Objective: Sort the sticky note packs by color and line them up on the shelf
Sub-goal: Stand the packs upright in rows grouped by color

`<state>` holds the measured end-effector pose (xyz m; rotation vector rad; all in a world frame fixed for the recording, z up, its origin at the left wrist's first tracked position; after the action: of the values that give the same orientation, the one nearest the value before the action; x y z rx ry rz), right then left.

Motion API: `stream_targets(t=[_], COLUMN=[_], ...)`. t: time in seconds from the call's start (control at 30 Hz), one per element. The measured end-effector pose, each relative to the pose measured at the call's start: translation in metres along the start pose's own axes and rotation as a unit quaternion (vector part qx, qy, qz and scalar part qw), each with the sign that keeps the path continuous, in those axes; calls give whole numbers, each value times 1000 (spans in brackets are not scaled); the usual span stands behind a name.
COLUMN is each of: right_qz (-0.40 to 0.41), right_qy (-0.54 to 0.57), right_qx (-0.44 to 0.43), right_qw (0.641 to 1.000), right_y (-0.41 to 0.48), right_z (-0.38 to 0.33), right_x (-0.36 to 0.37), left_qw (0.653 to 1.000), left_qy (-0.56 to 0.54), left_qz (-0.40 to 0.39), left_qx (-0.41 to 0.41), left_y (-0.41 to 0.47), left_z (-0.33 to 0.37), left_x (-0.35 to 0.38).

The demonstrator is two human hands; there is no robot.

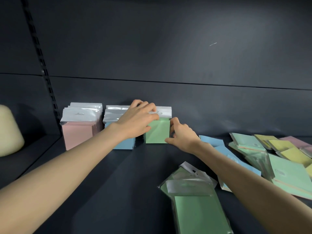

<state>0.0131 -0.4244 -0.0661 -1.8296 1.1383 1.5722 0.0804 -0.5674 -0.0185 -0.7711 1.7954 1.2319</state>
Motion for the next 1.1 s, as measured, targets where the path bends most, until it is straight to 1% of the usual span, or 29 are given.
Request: stream_targets(t=[0.1, 0.2, 0.37, 0.47, 0.57, 0.67, 0.73, 0.8, 0.87, 0.97, 1.03, 1.1], right_qz=[1, 8, 45, 52, 48, 28, 15, -5, -21, -40, -48, -71], right_qy=[-19, -10, 24, 37, 39, 70, 95, 115, 120, 132, 144, 137], right_qx=[10, 16, -15, -34, -46, -53, -55, -57, -65, -72, -68, -56], right_qw=[1000, 1000, 999, 997, 997, 996, 994, 992, 990, 988, 986, 986], right_y=[-3, -8, -26, -45, -70, -102, -124, -145, -163, -182, -192, -200], right_z=[0, 2, 6, 9, 13, 17, 22, 26, 29, 30, 31, 33], right_x=[-3, -12, -32, -45, -54, -59, -62, -64, -64, -65, -66, -65], left_qw=[1000, 998, 997, 991, 978, 955, 933, 905, 872, 838, 827, 823], left_qy=[-9, -15, -55, -114, -189, -272, -331, -380, -412, -417, -417, -417], left_qz=[-20, -43, -27, -6, 23, 11, -8, -48, -118, -226, -254, -247], left_qx=[-17, -40, -55, -70, -90, -119, -144, -185, -236, -270, -279, -297], left_y=[0, -2, -13, -24, -39, -59, -73, -87, -100, -111, -114, -114], left_z=[2, 4, 15, 31, 54, 82, 99, 113, 124, 137, 145, 149], left_x=[-1, -4, -21, -33, -47, -53, -52, -48, -44, -42, -42, -40])
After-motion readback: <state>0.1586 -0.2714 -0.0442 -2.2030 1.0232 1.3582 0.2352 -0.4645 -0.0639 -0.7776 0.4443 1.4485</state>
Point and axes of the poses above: each hand's wrist, its own y-axis towards the middle knuckle, its own x-axis out of the palm, z = x × y, the point moved 4 cm from there along y, towards the middle knuckle, and after that the axes turned 8 degrees about -y, right-handed, at the moved point
